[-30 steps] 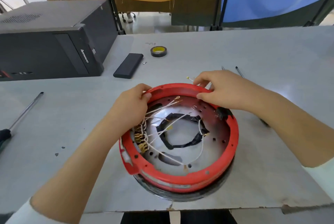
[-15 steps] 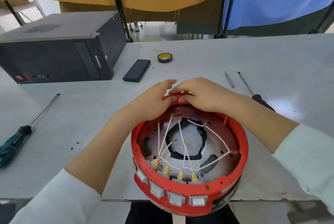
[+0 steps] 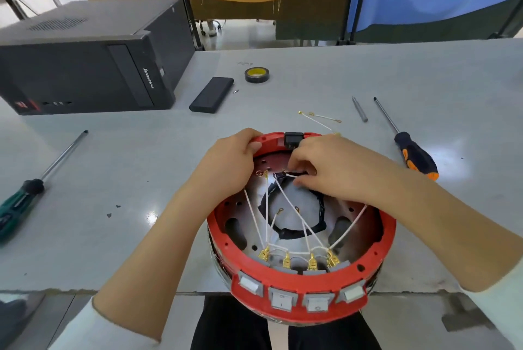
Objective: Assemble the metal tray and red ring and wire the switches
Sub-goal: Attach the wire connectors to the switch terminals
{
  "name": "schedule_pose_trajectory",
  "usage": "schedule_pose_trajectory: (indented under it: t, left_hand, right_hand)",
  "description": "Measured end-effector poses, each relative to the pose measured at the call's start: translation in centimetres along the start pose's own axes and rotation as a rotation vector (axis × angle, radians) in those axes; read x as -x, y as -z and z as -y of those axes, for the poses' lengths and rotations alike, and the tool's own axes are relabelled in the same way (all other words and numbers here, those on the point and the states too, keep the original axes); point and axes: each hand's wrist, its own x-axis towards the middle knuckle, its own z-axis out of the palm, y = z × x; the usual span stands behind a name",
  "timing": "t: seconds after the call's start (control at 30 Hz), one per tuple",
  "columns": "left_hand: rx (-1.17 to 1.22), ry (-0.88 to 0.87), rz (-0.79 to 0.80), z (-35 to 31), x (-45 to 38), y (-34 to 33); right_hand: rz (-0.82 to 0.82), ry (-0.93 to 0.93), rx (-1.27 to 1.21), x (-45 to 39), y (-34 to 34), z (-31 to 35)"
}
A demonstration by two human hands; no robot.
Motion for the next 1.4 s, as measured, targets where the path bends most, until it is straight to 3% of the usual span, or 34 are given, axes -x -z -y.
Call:
schedule_pose_trajectory:
  t: [0.1, 0.27, 0.37, 0.63, 0.93, 1.4]
  left_hand:
    - [0.012, 0.018, -0.004, 0.0, 0.2, 0.0]
    - [0.024, 0.055, -0.019, -0.1, 0.3, 0.0]
    - [0.029, 0.068, -0.030, -0.1, 0.4, 0.1]
    - [-0.001, 0.110, -0.063, -0.1, 0.3, 0.0]
    - [0.013, 0.106, -0.067, -0.1, 0.3, 0.0]
    - [0.056, 0.108, -0.071, 0.1, 0.3, 0.0]
  right_hand:
    - [-0.097, -0.025, -0.072, 0.2, -0.3, -0.3]
    - [-0.326, -0.129, -0.470, 1.1, -0.2, 0.1]
    - [-0.401, -0.225, -0.530, 0.8, 0.1, -0.3]
    - [-0.220, -0.321, -0.531, -0.8, 0.4, 0.1]
    - [-0.335, -0.320, -0.403, -0.9, -1.6, 0.5]
    - [-0.267, -0.335, -0.438, -1.2, -1.7, 0.2]
